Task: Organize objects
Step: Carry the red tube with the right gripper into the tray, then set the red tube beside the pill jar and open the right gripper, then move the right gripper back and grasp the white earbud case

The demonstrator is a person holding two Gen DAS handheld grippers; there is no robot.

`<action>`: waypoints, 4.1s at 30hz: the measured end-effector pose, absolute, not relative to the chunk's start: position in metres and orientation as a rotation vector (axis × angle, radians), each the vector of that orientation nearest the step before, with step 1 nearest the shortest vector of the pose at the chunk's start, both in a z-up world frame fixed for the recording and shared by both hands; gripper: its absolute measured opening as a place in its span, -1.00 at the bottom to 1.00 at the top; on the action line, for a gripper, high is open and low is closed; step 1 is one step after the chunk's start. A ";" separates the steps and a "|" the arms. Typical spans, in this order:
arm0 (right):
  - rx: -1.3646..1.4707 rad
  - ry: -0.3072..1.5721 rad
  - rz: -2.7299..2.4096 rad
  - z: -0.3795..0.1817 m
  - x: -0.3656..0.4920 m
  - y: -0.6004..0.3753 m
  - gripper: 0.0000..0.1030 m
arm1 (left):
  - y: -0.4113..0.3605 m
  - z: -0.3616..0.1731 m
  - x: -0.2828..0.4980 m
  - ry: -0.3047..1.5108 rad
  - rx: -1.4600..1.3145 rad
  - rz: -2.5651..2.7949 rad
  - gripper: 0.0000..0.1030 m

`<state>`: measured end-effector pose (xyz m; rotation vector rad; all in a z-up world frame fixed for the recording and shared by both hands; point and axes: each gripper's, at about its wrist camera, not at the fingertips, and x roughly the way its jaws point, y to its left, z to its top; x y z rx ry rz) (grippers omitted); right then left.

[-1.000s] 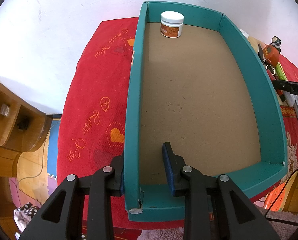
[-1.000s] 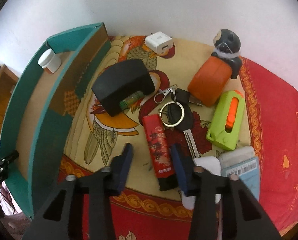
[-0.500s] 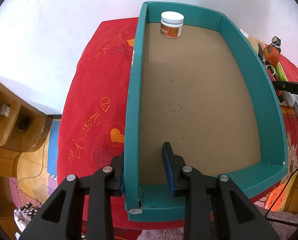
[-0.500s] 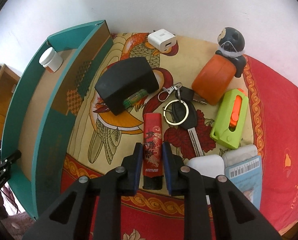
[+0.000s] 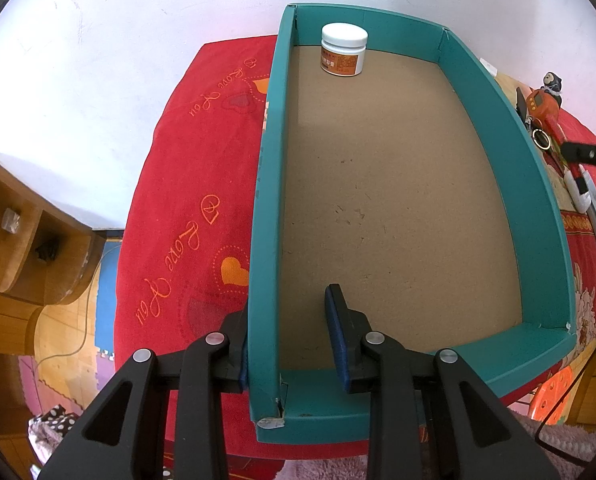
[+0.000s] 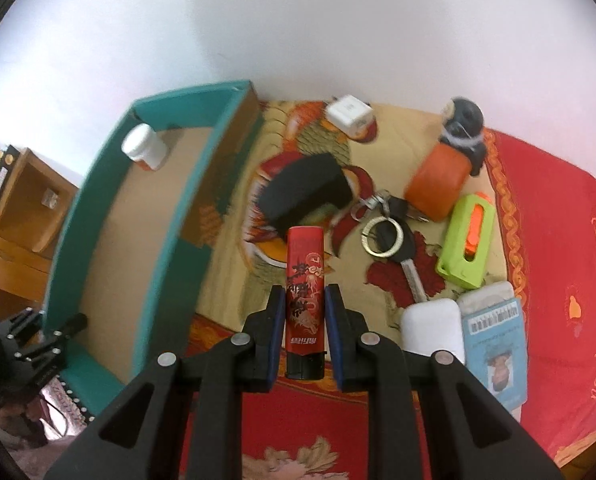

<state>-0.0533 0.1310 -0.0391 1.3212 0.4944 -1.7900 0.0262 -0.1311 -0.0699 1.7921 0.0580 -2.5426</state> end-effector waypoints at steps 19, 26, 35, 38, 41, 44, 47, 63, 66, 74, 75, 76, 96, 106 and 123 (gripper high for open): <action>1.231 0.475 -1.648 -0.005 -0.012 0.011 -0.64 | -0.136 -0.069 0.024 0.060 1.787 -2.546 -0.41; 1.276 0.532 -1.648 -0.034 -0.017 -0.034 -0.64 | -0.141 -0.070 0.021 0.060 1.788 -2.552 -0.41; 1.309 0.609 -1.639 -0.063 -0.026 -0.071 -0.64 | -0.154 -0.070 0.015 0.054 1.791 -2.562 -0.42; 1.316 0.623 -1.638 -0.070 -0.028 -0.078 -0.64 | -0.157 -0.071 0.013 0.050 1.791 -2.564 -0.42; 1.322 0.630 -1.637 -0.074 -0.029 -0.083 -0.64 | -0.161 -0.072 0.011 0.049 1.793 -2.565 -0.42; 1.318 0.637 -1.642 -0.077 -0.028 -0.085 -0.64 | -0.163 -0.073 0.010 0.046 1.793 -2.564 -0.41; 1.321 0.643 -1.650 -0.080 -0.029 -0.086 -0.64 | -0.161 -0.073 0.010 0.047 1.792 -2.564 -0.41; 1.308 0.654 -1.660 -0.080 -0.030 -0.082 -0.63 | -0.165 -0.076 0.009 0.054 1.790 -2.561 -0.41; 1.327 0.638 -1.660 -0.079 -0.032 -0.079 -0.53 | -0.164 -0.077 0.011 0.053 1.790 -2.562 -0.41; 1.263 0.569 -1.643 -0.053 -0.024 -0.056 -0.45 | -0.152 -0.076 0.018 0.051 1.786 -2.566 -0.41; 1.253 0.557 -1.640 -0.048 -0.022 -0.049 -0.44 | -0.152 -0.077 0.018 0.051 1.787 -2.565 -0.41; 1.246 0.547 -1.640 -0.044 -0.020 -0.044 -0.44 | -0.153 -0.077 0.017 0.050 1.787 -2.563 -0.41; 1.238 0.491 -1.803 -0.015 -0.033 0.105 -0.43 | -0.145 -0.079 0.024 0.049 1.784 -2.561 -0.41; 1.324 0.534 -1.916 -0.045 -0.064 0.159 -0.35 | -0.139 -0.078 0.026 0.043 1.778 -2.554 -0.40; 1.381 0.562 -1.904 -0.074 -0.096 0.177 -0.04 | -0.138 -0.077 0.028 0.041 1.779 -2.555 -0.39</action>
